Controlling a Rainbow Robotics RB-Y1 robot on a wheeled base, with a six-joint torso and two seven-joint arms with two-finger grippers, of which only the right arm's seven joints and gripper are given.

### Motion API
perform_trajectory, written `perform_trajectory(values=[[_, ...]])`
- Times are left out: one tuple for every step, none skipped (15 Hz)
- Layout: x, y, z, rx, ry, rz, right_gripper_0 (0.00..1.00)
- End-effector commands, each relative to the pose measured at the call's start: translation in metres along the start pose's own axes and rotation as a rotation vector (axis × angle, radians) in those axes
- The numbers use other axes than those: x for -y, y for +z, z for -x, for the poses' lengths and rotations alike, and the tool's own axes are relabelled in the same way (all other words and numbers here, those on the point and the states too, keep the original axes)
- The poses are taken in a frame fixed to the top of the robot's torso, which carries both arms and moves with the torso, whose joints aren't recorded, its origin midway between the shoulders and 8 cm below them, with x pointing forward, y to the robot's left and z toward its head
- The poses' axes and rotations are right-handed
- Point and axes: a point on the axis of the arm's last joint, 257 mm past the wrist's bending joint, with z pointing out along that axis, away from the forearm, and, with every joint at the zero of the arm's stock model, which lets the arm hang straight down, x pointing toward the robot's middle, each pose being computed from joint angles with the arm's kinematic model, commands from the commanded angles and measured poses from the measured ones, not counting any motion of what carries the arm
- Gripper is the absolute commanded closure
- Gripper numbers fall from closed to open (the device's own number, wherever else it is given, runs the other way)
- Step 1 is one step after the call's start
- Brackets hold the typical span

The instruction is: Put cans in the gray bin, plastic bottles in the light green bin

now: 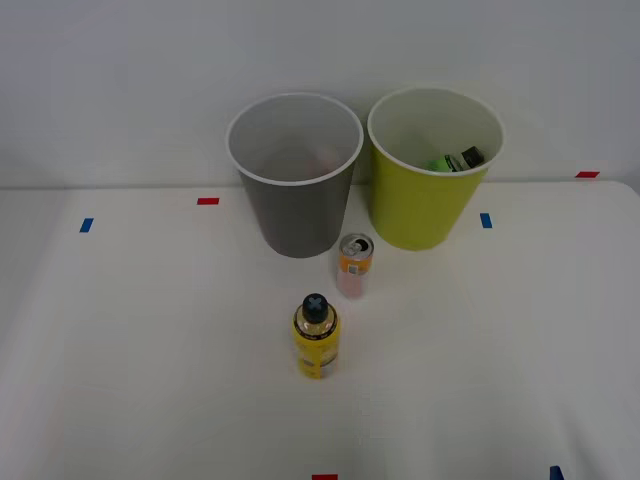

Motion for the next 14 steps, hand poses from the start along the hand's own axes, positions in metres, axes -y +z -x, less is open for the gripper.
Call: perform_trajectory(values=[[0.002,-0.006,-0.004,0.002,0.012,0.013,0.0],[-0.003,-0.008,-0.003,0.001,-0.003,0.043,0.0],[-0.009,-0.009,-0.003,-0.001,-0.014,0.075,0.0],[-0.017,-0.01,-0.005,-0.009,-0.012,0.1,0.0],[-0.022,-0.011,-0.006,-0.015,-0.015,0.122,0.0],[-0.026,-0.011,-0.006,-0.013,-0.02,0.14,0.0],[-0.031,-0.008,-0.006,-0.008,-0.027,0.166,0.0],[-0.037,-0.004,-0.005,0.004,-0.026,0.184,0.0],[-0.042,-0.001,-0.005,0.013,-0.004,0.182,0.0],[-0.045,0.001,-0.005,0.02,0.01,0.176,0.0],[-0.048,0.003,-0.005,0.023,0.008,0.179,0.0],[-0.049,0.008,-0.006,0.029,0.0,0.182,0.0],[-0.05,0.013,-0.009,0.024,-0.003,0.183,0.0],[-0.055,0.02,-0.011,0.03,0.0,0.184,0.0]])
